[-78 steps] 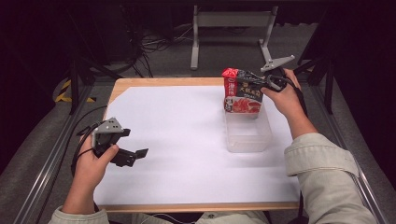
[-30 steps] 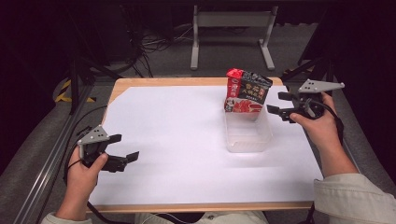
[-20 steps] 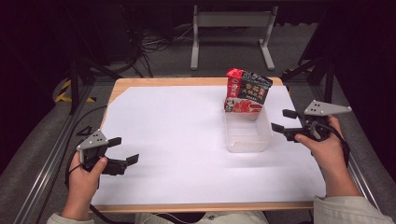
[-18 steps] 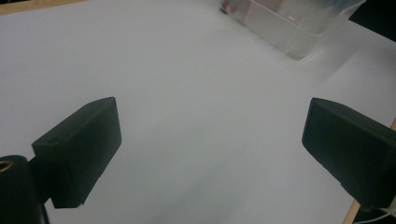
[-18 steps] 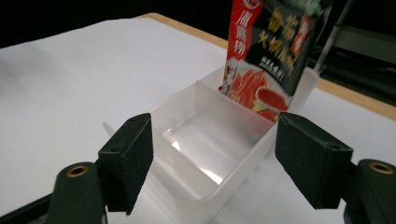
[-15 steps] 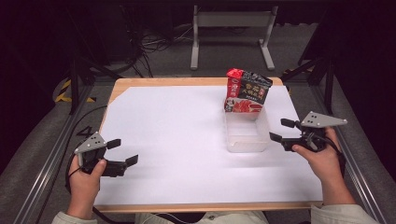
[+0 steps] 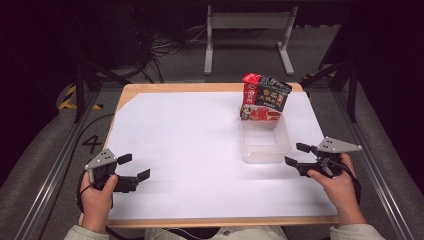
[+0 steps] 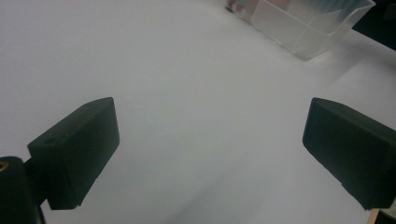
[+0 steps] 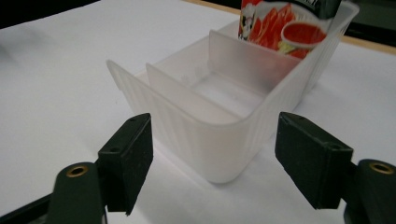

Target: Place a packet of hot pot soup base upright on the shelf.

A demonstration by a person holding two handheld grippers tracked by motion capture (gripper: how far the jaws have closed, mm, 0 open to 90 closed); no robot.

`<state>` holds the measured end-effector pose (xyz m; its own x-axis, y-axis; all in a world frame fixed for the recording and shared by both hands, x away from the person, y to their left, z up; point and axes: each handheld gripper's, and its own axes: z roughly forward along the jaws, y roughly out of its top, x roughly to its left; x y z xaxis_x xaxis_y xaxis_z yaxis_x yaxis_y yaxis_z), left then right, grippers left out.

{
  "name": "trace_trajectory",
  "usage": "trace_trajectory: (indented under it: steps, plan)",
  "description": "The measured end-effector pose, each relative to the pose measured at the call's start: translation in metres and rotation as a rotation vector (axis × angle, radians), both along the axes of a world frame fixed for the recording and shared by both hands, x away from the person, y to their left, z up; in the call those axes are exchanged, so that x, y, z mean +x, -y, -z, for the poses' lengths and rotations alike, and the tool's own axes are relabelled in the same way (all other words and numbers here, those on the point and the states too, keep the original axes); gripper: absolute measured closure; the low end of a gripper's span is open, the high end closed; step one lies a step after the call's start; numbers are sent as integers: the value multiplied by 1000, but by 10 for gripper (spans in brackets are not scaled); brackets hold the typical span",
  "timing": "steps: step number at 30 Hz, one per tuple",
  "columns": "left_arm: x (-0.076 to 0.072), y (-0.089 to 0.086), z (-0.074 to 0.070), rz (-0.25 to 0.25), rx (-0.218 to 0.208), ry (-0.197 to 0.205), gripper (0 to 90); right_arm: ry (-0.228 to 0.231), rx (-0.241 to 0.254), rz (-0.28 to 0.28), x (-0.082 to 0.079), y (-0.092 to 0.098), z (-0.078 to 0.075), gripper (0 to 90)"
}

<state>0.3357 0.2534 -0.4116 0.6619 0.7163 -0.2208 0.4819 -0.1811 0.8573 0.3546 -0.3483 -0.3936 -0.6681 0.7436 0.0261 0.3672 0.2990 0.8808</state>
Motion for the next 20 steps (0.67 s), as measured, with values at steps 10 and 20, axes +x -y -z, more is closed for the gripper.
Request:
trace_trajectory:
  steps: [10, 20]
  plan:
    - [4, 2, 14, -25, 30, -13, 49, -78, -55, 33, 6, 0, 43, 287]
    - [7, 7, 25, -43, 93, -48, 50, -78, -47, 38, 8, 0, 45, 283]
